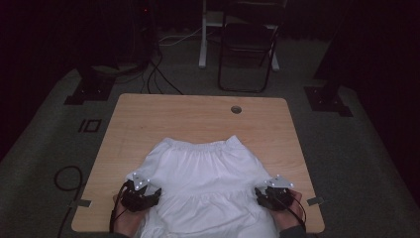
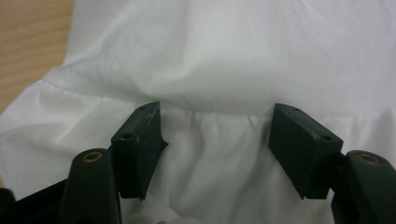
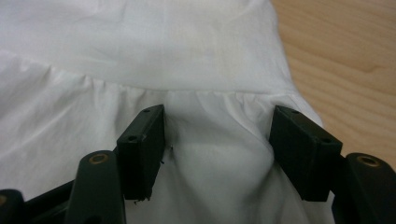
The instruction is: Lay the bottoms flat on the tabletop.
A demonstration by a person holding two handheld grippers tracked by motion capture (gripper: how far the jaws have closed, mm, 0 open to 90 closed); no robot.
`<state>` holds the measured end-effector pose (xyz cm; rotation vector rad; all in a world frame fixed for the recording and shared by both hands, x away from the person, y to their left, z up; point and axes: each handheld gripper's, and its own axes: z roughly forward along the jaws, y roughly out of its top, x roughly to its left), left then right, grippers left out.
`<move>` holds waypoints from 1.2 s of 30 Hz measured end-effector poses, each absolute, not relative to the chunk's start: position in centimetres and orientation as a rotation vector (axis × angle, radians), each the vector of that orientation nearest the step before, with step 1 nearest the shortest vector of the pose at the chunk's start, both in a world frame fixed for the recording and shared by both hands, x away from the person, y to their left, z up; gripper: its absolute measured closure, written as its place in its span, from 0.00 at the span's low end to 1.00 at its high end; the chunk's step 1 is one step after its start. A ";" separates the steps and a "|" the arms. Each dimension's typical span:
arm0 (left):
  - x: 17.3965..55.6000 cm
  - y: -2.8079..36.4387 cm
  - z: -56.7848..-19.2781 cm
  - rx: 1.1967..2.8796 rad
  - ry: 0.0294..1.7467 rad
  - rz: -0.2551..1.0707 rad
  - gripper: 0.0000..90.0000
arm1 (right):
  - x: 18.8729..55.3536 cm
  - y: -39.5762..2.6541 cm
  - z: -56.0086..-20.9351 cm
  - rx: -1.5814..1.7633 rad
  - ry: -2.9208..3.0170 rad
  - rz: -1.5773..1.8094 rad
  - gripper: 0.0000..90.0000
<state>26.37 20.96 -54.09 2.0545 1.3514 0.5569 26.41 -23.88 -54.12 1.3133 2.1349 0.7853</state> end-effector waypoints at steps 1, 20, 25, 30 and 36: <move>26.8 20.9 -54.1 2.050 1.348 0.561 0.37 | 26.9 -23.9 -54.1 1.316 2.130 0.782 0.40; 37.5 19.5 -54.1 2.054 1.290 0.553 0.37 | 38.0 -23.3 -53.7 1.336 2.080 0.669 0.42; 40.5 20.0 -54.1 1.995 1.400 0.597 0.39 | 40.9 -23.8 -53.5 1.380 2.055 0.645 0.42; 41.5 19.8 -53.5 1.986 1.498 0.583 0.41 | 43.1 -24.4 -53.5 1.458 1.997 0.626 0.42; 38.8 19.3 -51.8 1.999 1.449 0.547 0.46 | 42.5 -24.1 -53.2 1.438 2.024 0.601 0.43</move>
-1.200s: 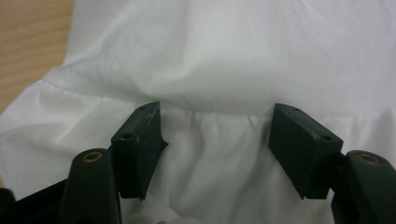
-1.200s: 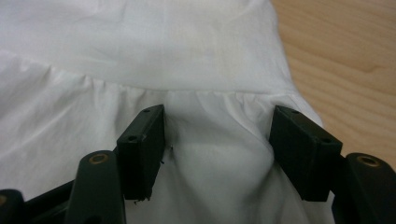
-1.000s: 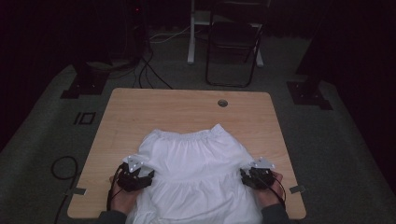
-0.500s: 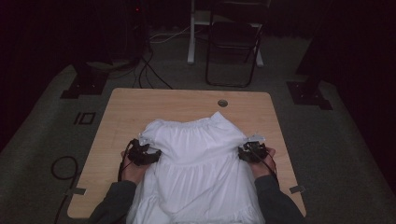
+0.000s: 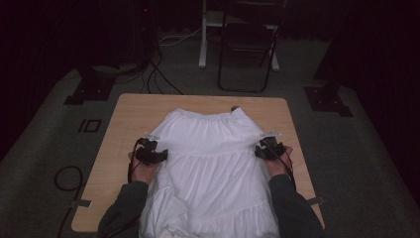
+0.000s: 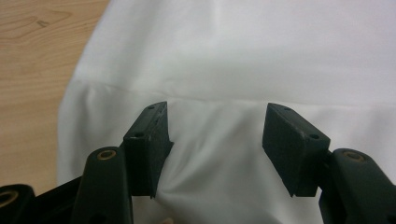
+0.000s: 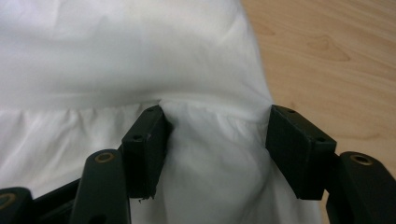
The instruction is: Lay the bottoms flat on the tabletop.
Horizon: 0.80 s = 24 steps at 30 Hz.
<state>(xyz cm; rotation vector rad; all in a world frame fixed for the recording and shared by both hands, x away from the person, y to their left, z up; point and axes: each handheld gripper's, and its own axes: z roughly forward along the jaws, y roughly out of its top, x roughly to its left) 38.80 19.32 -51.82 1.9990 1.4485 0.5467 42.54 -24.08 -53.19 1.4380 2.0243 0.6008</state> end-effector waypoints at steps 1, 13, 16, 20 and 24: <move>38.4 19.3 -51.6 1.998 1.437 0.540 0.46 | 42.0 -24.1 -53.1 1.431 2.022 0.616 0.44; 30.5 18.5 -53.0 2.105 1.330 0.406 0.49 | 36.0 -24.3 -53.1 1.383 2.097 0.667 0.38; 29.1 19.5 -53.1 2.107 1.321 0.418 0.62 | 34.7 -24.7 -53.5 1.378 2.114 0.678 0.37; 27.8 20.9 -52.9 2.145 1.315 0.429 0.79 | 33.3 -25.6 -53.6 1.407 2.109 0.705 0.38; 26.9 23.0 -52.9 2.154 1.348 0.477 0.87 | 32.0 -26.2 -53.7 1.425 2.106 0.743 0.43</move>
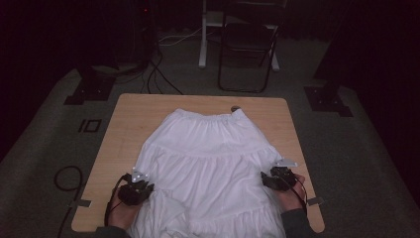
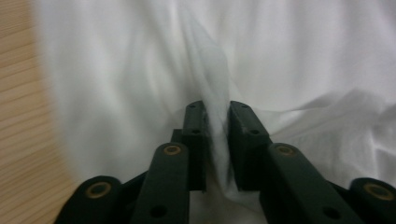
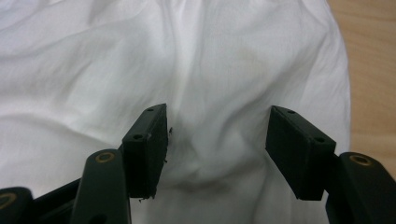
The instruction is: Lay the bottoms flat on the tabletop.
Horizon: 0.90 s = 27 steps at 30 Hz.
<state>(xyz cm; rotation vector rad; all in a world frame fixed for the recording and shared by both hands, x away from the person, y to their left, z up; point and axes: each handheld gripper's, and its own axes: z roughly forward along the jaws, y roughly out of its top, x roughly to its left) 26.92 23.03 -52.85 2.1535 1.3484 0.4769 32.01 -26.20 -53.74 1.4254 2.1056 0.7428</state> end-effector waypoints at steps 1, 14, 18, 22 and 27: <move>26.8 23.8 -52.9 2.144 1.372 0.493 0.89 | 31.6 -26.4 -53.7 1.435 2.109 0.750 0.43; 29.5 29.7 -53.0 2.020 1.627 0.716 0.84 | 29.3 -26.2 -53.9 1.432 2.159 0.806 0.43; 29.7 29.3 -53.0 2.002 1.625 0.707 0.81 | 29.1 -26.4 -53.9 1.432 2.165 0.809 0.43; 29.4 29.0 -53.1 1.985 1.616 0.673 0.81 | 28.8 -26.7 -53.6 1.379 2.227 0.831 0.79; 28.9 27.9 -53.1 2.008 1.557 0.630 0.78 | 30.0 -27.9 -53.5 1.341 2.193 0.712 0.96</move>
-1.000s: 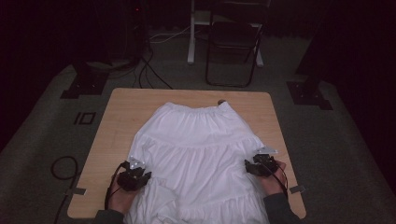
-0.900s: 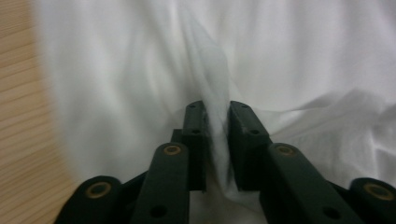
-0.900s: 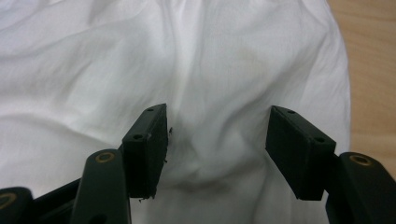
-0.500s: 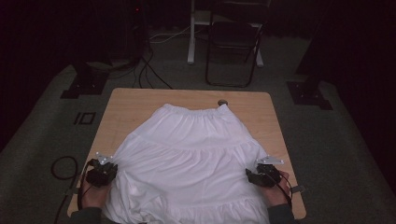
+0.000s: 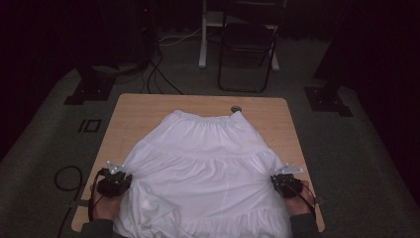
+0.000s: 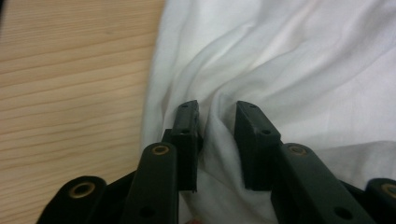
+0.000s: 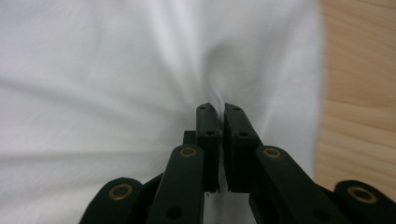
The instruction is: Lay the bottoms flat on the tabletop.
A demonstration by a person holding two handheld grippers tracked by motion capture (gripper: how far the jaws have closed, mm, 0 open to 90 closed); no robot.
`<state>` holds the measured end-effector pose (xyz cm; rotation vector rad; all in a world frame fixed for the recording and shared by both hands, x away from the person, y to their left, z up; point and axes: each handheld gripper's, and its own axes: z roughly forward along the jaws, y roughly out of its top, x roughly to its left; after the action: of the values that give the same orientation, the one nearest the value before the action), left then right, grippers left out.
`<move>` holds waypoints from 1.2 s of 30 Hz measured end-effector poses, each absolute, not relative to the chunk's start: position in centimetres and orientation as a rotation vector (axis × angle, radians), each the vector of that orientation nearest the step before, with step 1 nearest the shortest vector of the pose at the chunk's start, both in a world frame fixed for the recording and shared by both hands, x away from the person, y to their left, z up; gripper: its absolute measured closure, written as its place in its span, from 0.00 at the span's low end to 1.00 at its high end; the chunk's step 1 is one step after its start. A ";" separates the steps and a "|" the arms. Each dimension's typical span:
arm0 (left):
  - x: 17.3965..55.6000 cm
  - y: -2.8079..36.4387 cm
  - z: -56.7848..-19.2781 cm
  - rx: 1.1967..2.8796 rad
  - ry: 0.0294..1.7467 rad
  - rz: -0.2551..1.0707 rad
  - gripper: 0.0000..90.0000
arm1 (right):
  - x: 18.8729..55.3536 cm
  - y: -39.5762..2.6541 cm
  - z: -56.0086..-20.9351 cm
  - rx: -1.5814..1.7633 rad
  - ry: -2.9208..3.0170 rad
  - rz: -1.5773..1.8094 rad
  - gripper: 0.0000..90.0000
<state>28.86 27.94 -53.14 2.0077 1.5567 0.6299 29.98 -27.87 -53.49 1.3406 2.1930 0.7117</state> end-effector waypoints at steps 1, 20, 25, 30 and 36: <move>28.7 27.7 -53.2 2.020 1.534 0.617 0.77 | 30.5 -28.6 -53.5 1.366 2.169 0.698 0.96; 28.3 29.7 -52.9 1.999 1.636 0.684 0.78 | 29.4 -28.7 -53.7 1.386 2.137 0.747 0.73; 29.5 28.2 -51.4 1.965 1.549 0.705 0.64 | 28.9 -27.5 -52.8 1.287 2.152 0.783 0.57; 32.7 25.5 -50.1 1.953 1.489 0.696 0.57 | 31.8 -26.6 -51.2 1.296 2.073 0.828 0.46; 36.2 21.6 -51.7 2.066 1.409 0.602 0.54 | 36.6 -25.5 -52.7 1.373 2.086 0.758 0.42</move>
<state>36.18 21.61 -51.67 2.0664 1.4092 0.6022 36.61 -25.51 -52.69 1.3734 2.0863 0.7585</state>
